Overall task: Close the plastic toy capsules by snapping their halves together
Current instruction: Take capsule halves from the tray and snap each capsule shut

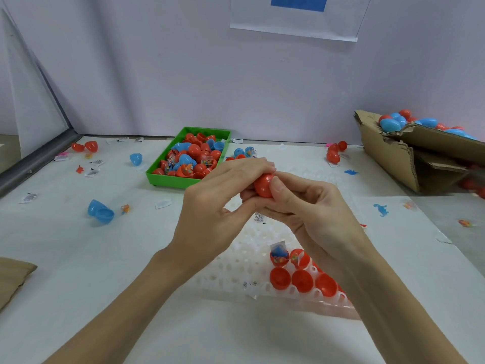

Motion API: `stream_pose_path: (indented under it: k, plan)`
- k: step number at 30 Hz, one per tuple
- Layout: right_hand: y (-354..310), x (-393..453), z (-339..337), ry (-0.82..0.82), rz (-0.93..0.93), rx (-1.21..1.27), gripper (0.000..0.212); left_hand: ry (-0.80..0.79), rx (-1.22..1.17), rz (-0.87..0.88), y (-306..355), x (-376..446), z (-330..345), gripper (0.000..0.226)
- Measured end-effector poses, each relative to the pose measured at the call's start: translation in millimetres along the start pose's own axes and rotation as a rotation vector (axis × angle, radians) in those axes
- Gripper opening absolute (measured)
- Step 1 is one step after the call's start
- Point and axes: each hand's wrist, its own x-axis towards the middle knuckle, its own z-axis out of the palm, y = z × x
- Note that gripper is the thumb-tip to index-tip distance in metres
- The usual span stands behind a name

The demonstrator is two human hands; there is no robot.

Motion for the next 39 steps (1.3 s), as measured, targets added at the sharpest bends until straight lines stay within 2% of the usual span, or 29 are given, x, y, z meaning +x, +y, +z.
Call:
stream_pose_path:
  k: [5,9,20,30,39]
  plan:
    - [-4,2,-5,-0.07,0.023,0.036,0.032,0.006,0.014,0.0,3,0,3,0.039]
    - [-2,3,-8,-0.101,0.047,0.044,0.035,0.009,0.048,-0.026,2,-2,4,0.043]
    - [1,1,-4,-0.035,-0.004,-0.131,0.041,0.044,0.173,-0.025,4,-4,1,0.05]
    - [4,0,4,0.016,-0.057,-0.202,0.023,0.04,0.254,-0.014,9,-4,-3,0.049]
    - [4,-1,7,0.055,-0.057,-0.217,0.025,-0.003,0.285,-0.045,10,0,-7,0.042]
